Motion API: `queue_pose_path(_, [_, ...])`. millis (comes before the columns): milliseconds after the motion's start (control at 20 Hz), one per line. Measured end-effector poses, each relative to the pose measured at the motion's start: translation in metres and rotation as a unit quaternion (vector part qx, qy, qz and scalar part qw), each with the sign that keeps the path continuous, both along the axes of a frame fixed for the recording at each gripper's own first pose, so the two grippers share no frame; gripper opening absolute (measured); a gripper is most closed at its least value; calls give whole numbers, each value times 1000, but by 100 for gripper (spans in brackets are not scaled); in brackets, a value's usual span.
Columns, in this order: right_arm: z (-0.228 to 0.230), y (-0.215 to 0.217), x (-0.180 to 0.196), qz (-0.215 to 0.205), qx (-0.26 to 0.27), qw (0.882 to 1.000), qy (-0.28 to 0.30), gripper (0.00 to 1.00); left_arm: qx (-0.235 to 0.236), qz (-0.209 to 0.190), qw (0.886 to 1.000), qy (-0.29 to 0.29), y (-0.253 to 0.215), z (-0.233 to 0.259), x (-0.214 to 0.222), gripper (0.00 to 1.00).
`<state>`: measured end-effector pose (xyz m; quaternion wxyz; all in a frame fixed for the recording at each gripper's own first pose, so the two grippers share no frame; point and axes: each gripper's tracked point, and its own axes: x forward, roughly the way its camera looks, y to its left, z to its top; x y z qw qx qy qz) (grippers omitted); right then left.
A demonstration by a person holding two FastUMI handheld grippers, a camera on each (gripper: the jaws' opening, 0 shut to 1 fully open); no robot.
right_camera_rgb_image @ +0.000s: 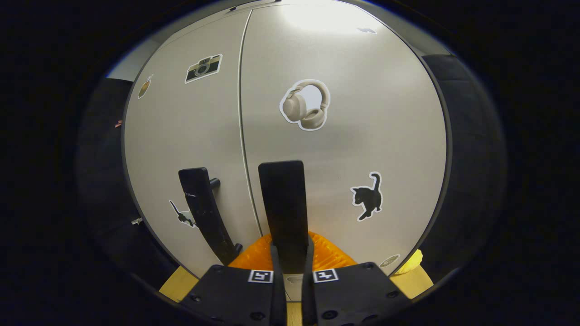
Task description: Open the right door of the double-door shoe cabinet with the right hand, and open the left door with the left hand.
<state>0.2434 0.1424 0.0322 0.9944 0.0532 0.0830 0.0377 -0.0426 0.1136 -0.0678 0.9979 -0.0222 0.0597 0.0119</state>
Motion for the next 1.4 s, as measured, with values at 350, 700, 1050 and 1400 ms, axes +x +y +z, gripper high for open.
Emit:
queue_pose_path(350, [2,-3,-14,24,9,1000,9,16,4,-7,1000,-10,-9,6,-6,95])
queue_pose_path(700, [7,-12,-34,30,11,999,7,16,26,-29,999,5,-34,8,-25,95])
queue_pose_path(1050, [11,-28,-57,86,17,996,2,16,20,13,1000,3,-87,15,-58,95])
queue_pose_path(1400, [17,-63,-77,110,26,994,-14,16,31,44,999,-3,-157,18,-96,95])
